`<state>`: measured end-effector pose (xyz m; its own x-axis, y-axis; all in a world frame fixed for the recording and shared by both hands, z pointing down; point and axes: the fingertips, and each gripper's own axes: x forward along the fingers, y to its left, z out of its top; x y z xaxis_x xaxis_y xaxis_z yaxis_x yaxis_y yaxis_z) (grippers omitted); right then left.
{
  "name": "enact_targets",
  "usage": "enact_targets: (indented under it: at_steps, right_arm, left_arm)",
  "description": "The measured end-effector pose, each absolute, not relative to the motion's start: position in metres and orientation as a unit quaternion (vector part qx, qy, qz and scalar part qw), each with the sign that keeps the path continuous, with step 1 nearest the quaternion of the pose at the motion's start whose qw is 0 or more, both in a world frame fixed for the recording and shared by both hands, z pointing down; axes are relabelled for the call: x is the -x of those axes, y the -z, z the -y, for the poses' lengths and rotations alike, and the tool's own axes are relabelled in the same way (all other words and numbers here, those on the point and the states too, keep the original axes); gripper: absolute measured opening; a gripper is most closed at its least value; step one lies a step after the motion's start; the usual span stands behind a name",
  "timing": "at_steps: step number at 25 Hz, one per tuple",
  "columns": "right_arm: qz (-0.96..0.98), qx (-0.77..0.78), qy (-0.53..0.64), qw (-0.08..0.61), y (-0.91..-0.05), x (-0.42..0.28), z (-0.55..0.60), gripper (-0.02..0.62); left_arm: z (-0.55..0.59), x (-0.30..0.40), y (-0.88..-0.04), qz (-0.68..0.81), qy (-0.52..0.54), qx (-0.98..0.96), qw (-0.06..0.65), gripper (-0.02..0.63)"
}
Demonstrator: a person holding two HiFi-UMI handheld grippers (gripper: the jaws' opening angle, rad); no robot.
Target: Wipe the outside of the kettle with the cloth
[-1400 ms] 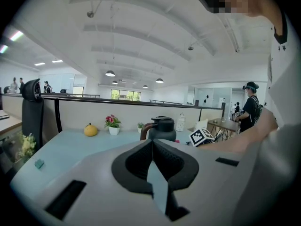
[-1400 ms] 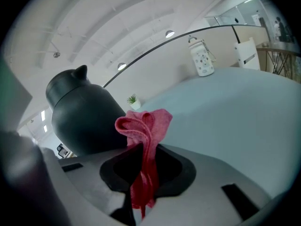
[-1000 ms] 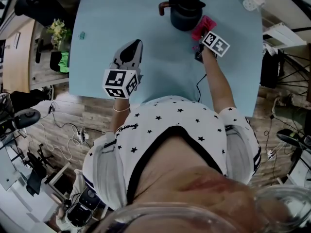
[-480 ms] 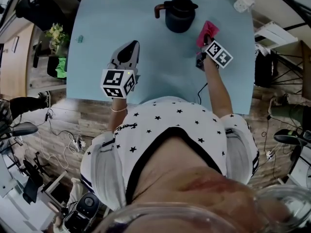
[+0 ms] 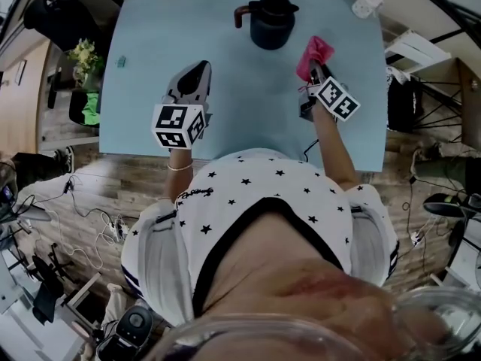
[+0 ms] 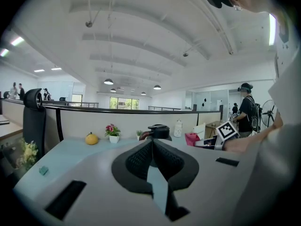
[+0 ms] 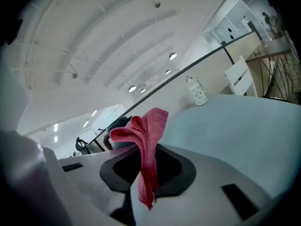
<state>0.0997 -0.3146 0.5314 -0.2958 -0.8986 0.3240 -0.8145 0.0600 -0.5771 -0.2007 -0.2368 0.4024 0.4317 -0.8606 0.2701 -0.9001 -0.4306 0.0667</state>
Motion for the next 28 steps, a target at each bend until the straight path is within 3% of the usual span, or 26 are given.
enact_targets:
  at_steps: [10, 28]
  right_arm:
    - [-0.797, 0.537, 0.27, 0.057, -0.479, -0.062, 0.29, 0.066]
    - [-0.83, 0.504, 0.232, 0.056, -0.456, -0.04, 0.279, 0.064]
  left_arm:
    - [0.245, 0.198, -0.399, 0.517, -0.099, -0.845, 0.091, 0.029]
    - [0.239, 0.19, -0.399, 0.513, -0.095, -0.848, 0.092, 0.029]
